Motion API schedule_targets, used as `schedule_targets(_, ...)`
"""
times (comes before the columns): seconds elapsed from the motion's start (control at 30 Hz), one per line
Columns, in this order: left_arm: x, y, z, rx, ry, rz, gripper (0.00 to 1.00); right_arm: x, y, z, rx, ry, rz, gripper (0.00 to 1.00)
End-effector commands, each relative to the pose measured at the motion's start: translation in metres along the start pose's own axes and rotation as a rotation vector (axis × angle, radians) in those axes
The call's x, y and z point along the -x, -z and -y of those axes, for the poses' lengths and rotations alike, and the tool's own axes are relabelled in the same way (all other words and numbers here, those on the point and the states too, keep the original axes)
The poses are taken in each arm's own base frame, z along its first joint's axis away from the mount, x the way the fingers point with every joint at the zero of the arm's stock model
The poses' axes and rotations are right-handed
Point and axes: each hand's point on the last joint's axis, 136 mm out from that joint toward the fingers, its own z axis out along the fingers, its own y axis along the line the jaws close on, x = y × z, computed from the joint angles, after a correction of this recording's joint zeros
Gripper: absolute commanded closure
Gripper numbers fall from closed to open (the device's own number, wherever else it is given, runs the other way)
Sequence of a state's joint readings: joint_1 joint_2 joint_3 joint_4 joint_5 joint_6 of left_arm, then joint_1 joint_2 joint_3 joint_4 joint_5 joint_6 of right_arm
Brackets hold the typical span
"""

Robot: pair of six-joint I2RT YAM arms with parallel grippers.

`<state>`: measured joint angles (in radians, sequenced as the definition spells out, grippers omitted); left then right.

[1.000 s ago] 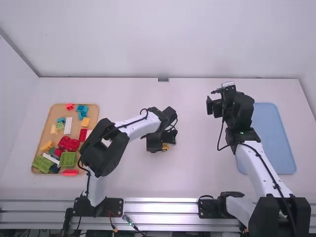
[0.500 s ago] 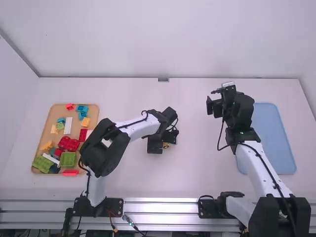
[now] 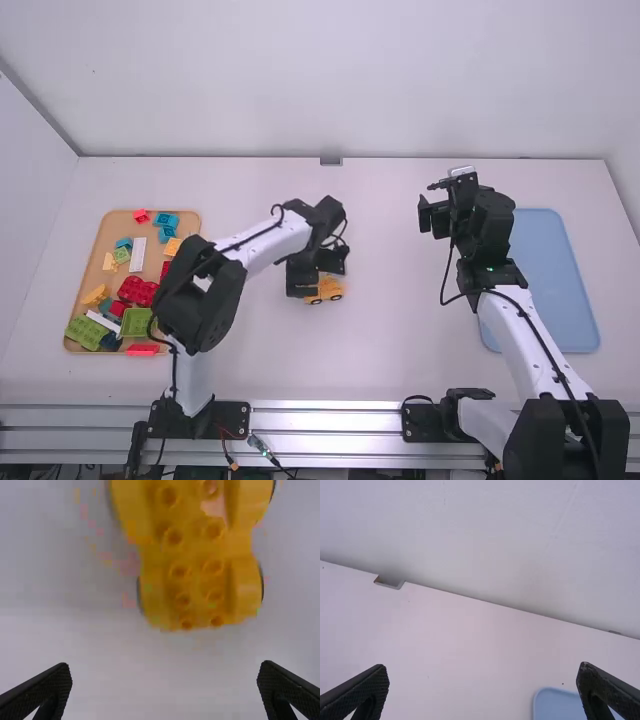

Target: Assemble lego blocks to make yellow taxi

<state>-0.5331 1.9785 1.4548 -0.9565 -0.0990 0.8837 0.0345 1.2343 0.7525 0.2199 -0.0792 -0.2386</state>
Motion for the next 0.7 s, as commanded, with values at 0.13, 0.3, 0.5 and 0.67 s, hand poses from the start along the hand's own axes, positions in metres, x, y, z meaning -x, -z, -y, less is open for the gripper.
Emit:
schedule_targets(0.13,-0.056,0.057,-0.043,-0.034,0.243,0.138,0.01,0.017,0.001,0.004,-0.006,0.001,0.034,0.01)
schedule_targets(0.3,-0.12,0.062,-0.077,-0.008,0.5,0.14,0.01,0.017,0.001,0.005,-0.008,0.0,0.033,0.01)
schedule_targets(0.5,-0.224,0.052,-0.107,0.044,0.954,0.151,0.01,0.017,0.001,0.004,-0.008,0.001,0.035,0.01)
schedule_targets(0.67,-0.293,0.047,-0.106,0.058,1.173,0.167,0.01,0.02,0.001,0.005,-0.011,0.002,0.044,0.01)
